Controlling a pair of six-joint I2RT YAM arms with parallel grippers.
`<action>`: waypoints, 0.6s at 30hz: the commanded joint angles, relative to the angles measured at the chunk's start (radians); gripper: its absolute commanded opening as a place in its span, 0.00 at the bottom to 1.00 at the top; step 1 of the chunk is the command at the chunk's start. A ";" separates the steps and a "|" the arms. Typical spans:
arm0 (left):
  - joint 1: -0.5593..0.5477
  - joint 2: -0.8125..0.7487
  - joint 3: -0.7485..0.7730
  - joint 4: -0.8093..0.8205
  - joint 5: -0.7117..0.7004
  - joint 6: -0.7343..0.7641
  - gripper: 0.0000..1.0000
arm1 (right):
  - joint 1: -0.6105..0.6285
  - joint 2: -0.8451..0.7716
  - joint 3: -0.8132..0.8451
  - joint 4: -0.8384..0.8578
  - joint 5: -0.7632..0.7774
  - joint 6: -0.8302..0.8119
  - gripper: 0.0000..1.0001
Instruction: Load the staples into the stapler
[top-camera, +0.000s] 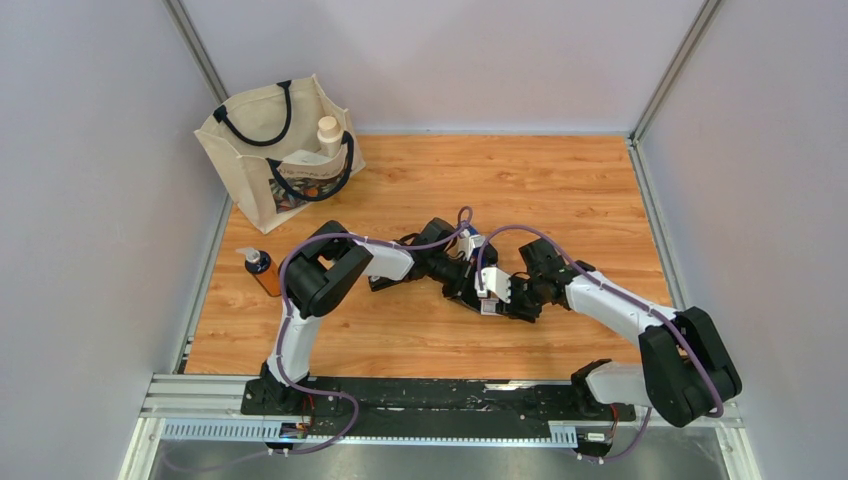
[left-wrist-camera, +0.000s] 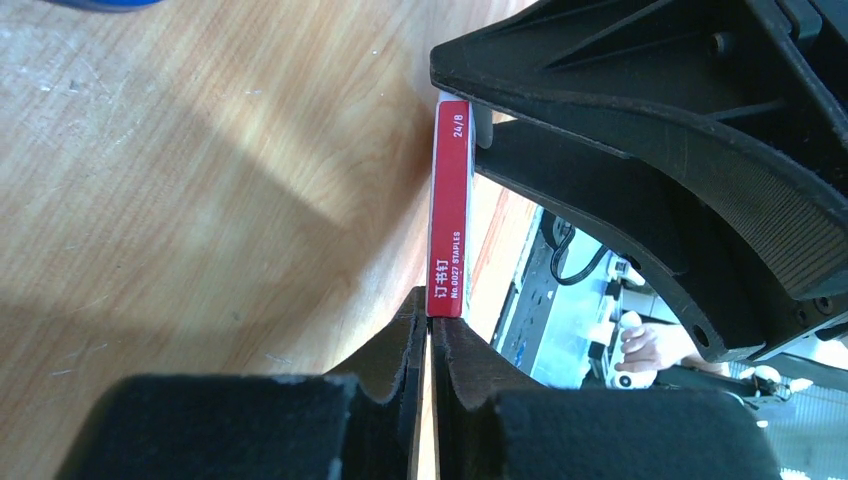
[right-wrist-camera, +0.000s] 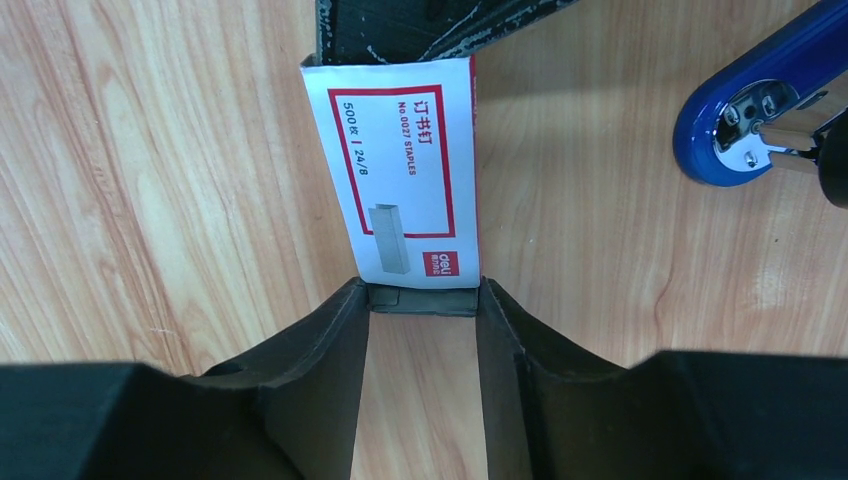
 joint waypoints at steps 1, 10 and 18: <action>0.011 0.003 0.016 0.021 0.026 -0.010 0.11 | 0.003 0.020 0.011 -0.005 0.034 -0.027 0.42; 0.014 0.004 0.016 0.029 0.031 -0.016 0.11 | 0.003 0.020 0.011 -0.005 0.037 -0.029 0.37; 0.029 -0.008 0.011 0.023 0.037 -0.007 0.11 | 0.002 0.026 0.002 0.010 0.066 -0.029 0.34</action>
